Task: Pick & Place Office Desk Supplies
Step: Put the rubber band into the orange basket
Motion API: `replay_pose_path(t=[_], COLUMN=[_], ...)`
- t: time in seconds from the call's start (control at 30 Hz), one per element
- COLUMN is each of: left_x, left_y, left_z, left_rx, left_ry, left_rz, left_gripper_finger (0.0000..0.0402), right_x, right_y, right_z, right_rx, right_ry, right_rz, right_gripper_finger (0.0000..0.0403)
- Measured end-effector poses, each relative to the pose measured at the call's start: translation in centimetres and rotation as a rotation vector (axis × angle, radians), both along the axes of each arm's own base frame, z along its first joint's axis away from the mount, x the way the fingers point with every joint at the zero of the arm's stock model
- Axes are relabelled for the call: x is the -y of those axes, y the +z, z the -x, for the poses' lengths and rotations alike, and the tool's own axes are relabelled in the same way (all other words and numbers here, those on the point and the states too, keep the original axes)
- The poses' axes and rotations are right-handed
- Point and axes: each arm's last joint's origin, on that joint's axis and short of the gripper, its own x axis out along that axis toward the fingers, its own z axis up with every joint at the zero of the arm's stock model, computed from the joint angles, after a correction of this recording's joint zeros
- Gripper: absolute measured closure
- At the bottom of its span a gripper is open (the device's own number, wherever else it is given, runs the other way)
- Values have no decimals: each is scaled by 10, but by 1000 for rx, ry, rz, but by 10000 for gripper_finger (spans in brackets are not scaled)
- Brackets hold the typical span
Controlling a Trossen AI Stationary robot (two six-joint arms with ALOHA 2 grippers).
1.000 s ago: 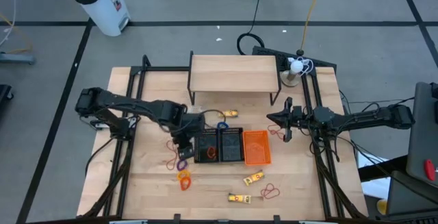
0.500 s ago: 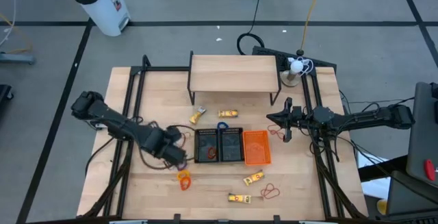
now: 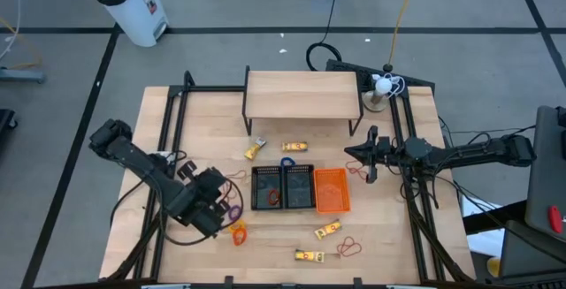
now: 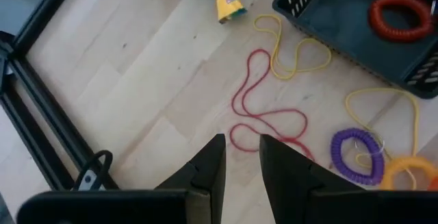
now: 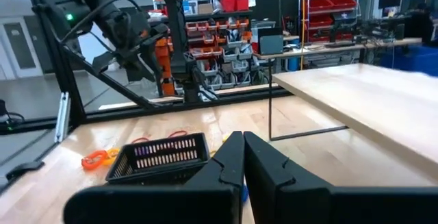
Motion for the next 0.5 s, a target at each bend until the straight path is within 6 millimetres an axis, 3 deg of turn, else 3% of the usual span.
replay_pose_path(t=[0.1,0.2,0.3,0.4,0.5], left_x=[2,2,1,1,2], left_y=[1,2,2,2,2], left_z=[1,0,-1,-1,-2], left_rx=[45,76,104,109,114], left_ry=[-20,-34,-42,-44,-44], left_rz=[-44,-79,-112,-114,-110], left_gripper_finger=[309,309,309,309,309], right_x=[1,3,0,-7,-15], right_y=[-12,-2,16,48,75], right_z=[-1,-5,-14,-25,-30], right_rx=[-218,-399,-424,-398,-540], right_ry=[-52,-116,-69,16,20], right_rz=[-31,-61,-74,-63,-56], right_gripper_finger=[403,403,403,403,403])
